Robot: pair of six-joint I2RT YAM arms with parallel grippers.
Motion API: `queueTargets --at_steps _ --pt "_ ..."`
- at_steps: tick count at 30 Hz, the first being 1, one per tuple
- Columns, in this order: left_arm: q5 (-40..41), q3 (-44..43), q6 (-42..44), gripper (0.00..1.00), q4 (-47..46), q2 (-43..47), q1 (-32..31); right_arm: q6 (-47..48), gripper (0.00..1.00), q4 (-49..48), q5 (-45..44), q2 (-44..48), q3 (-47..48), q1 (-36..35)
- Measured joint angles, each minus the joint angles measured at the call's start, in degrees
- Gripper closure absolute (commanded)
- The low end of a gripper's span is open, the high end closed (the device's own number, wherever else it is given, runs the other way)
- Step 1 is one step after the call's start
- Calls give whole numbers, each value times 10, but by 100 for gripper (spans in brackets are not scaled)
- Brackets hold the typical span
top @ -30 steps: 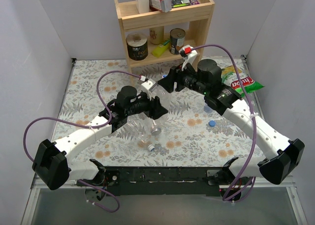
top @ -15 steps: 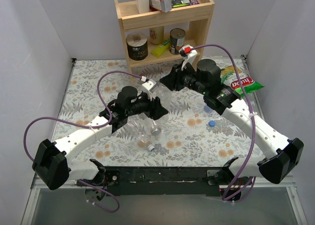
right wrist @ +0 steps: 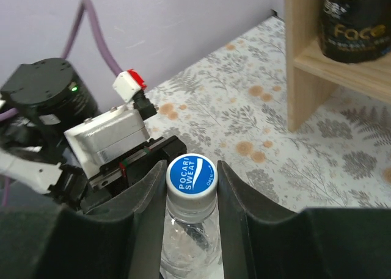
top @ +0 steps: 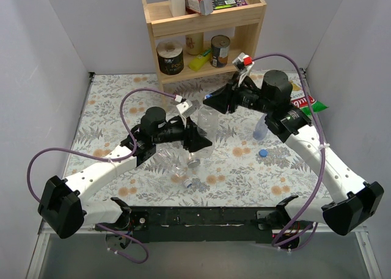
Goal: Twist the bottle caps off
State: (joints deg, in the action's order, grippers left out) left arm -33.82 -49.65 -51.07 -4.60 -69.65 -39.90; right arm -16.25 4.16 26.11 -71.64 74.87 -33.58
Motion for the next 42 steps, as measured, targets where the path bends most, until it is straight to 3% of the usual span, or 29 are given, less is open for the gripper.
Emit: queueTargets --at_steps 9,14,19,22,26,30,35,42 --pt "-143 3 -21 62 -53 2 1 -61 74 -120 248 24 -38 83" --pt "-230 9 -23 62 -74 -2 -7 -66 74 -182 283 24 -38 104" --pt "-253 9 -18 61 -77 -2 -9 -47 74 -179 294 26 -37 110" --pt "-215 9 -4 60 -58 -1 -9 -22 74 -145 273 31 -30 111" --pt "-94 8 12 61 -17 3 0 14 75 -81 189 54 -29 111" --pt "32 8 11 61 10 21 48 47 75 -18 75 94 -44 93" --pt "161 9 7 60 13 68 122 73 76 34 -52 121 -100 -3" --pt "238 9 23 59 10 97 123 77 76 83 -203 105 -213 -106"
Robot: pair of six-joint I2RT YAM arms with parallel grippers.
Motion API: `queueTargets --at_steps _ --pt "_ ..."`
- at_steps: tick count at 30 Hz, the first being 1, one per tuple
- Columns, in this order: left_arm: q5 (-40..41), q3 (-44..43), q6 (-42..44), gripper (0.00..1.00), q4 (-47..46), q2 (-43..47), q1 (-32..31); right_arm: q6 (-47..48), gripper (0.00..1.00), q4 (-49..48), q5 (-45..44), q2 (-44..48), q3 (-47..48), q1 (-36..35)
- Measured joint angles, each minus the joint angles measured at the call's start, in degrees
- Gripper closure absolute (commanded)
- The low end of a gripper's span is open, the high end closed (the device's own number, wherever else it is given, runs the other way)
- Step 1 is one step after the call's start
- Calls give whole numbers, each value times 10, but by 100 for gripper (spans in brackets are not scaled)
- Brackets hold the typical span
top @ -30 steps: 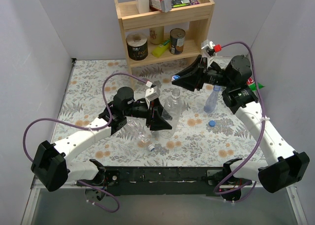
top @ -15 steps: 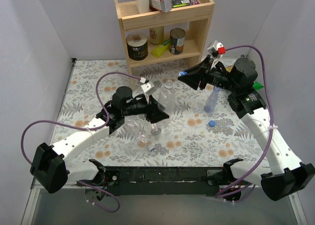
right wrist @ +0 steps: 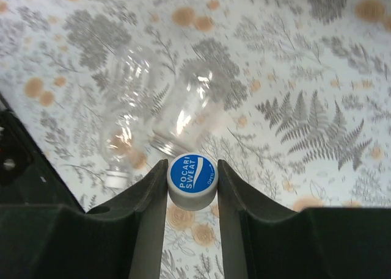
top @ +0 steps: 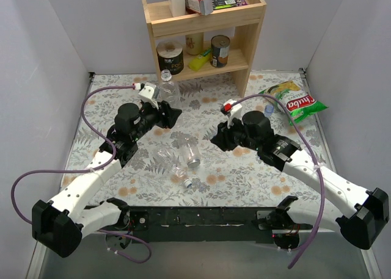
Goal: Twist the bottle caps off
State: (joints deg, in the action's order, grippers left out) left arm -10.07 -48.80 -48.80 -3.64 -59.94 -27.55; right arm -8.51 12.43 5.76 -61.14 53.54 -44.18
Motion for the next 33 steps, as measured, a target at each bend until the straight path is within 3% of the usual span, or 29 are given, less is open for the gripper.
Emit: queueTargets --at_steps 8,17,33 --pt "2 2 0 59 2 -17 0 -25 76 -10 -122 -3 -103 -52" --pt "-1 3 -1 59 2 -17 0 -82 75 -40 -200 -9 -208 -69" --pt "-15 3 -5 59 2 -18 0 -164 70 -123 -301 -92 -253 -70"
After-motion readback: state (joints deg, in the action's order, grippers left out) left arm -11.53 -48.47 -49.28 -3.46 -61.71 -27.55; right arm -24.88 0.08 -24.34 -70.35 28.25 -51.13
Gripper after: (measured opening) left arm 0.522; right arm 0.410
